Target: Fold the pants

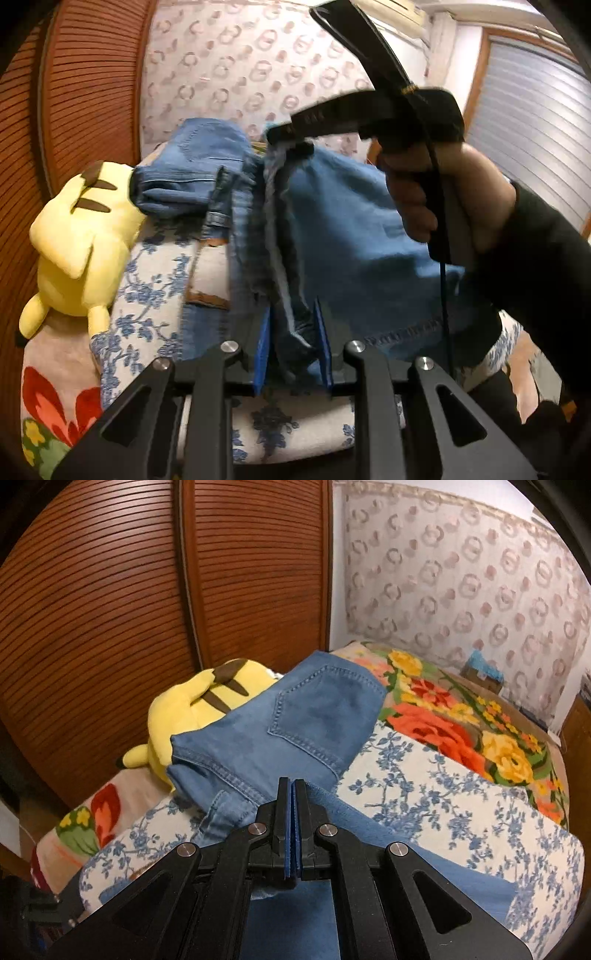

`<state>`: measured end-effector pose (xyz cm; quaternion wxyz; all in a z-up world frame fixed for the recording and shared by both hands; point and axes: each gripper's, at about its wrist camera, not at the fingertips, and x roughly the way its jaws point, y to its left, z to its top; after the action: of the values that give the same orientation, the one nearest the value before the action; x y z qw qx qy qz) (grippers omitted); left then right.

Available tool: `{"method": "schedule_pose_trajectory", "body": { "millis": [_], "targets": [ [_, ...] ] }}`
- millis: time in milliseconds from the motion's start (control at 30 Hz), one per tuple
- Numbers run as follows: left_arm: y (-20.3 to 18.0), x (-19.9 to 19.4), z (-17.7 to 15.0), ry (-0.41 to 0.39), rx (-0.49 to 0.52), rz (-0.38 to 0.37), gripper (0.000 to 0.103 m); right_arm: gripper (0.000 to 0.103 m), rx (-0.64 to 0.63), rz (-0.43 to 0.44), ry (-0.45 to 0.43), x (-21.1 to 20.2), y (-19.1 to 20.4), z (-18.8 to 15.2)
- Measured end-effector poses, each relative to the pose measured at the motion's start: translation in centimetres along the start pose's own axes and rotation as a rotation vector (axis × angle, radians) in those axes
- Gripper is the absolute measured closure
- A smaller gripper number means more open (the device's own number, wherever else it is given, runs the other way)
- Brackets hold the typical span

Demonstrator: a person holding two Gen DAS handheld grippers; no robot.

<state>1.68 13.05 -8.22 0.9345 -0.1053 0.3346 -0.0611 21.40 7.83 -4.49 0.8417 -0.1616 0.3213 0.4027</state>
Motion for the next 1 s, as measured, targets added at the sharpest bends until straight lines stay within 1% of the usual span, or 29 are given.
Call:
{"method": "schedule_pose_trajectory", "body": {
  "millis": [67, 133, 167, 200, 233, 267, 333, 400, 467, 533, 600, 667, 733, 833, 933, 1000],
  "targets": [
    [0.5, -0.5, 0.2, -0.018, -0.021, -0.009, 0.082, 0.103, 0.001, 0.004, 0.01, 0.4, 0.2, -0.1],
    [0.6, -0.9, 0.4, -0.032, -0.021, -0.01, 0.081, 0.103, -0.001, 0.004, -0.001, 0.2, 0.3, 0.0],
    [0.6, -0.9, 0.5, -0.034, -0.019, -0.006, 0.078, 0.1, 0.001, 0.006, -0.005, 0.0, 0.3, 0.0],
    [0.6, -1.1, 0.5, -0.038, -0.015, 0.001, 0.071, 0.093, 0.006, 0.011, -0.009, -0.3, 0.1, 0.1],
    [0.6, -1.2, 0.6, -0.045, -0.013, 0.009, 0.067, 0.09, 0.011, 0.016, -0.013, -0.7, -0.1, 0.2],
    [0.7, -1.3, 0.7, -0.05, -0.012, 0.012, 0.061, 0.086, 0.012, 0.022, -0.02, -1.4, -0.3, 0.3],
    [0.7, -1.3, 0.9, -0.055, -0.013, 0.013, 0.057, 0.081, 0.002, 0.018, -0.037, -2.6, -0.8, 0.4],
    [0.6, -1.1, 1.0, -0.051, -0.013, 0.014, 0.045, 0.072, -0.011, 0.002, -0.052, -4.1, -1.6, 0.2],
    [0.6, -0.8, 1.1, -0.047, -0.014, 0.011, 0.045, 0.065, -0.019, -0.035, -0.069, -5.7, -2.9, -0.4],
    [0.4, -0.5, 1.0, -0.04, -0.01, 0.01, 0.045, 0.064, -0.022, -0.065, -0.075, -7.1, -4.7, -1.4],
    [0.1, -0.1, 1.0, -0.035, -0.007, 0.015, 0.045, 0.063, -0.018, -0.079, -0.059, -8.0, -6.5, -2.6],
    [-0.1, 0.2, 1.0, -0.031, -0.005, 0.018, 0.045, 0.062, -0.009, -0.116, -0.035, -8.4, -8.5, -4.0],
    [-0.3, 0.4, 1.0, -0.033, -0.004, 0.021, 0.045, 0.061, 0.031, -0.132, -0.003, -8.3, -10.9, -5.7],
    [-0.4, 0.7, 1.0, -0.031, -0.009, 0.027, 0.045, 0.061, 0.108, -0.132, 0.047, -7.5, -13.8, -7.9],
    [-0.4, 0.9, 0.9, -0.025, -0.006, 0.031, 0.045, 0.061, 0.183, -0.134, 0.087, -6.4, -15.7, -9.8],
    [-0.5, 1.0, 0.8, -0.018, -0.003, 0.031, 0.045, 0.061, 0.244, -0.112, 0.107, -5.8, -16.8, -10.7]
  ]
}}
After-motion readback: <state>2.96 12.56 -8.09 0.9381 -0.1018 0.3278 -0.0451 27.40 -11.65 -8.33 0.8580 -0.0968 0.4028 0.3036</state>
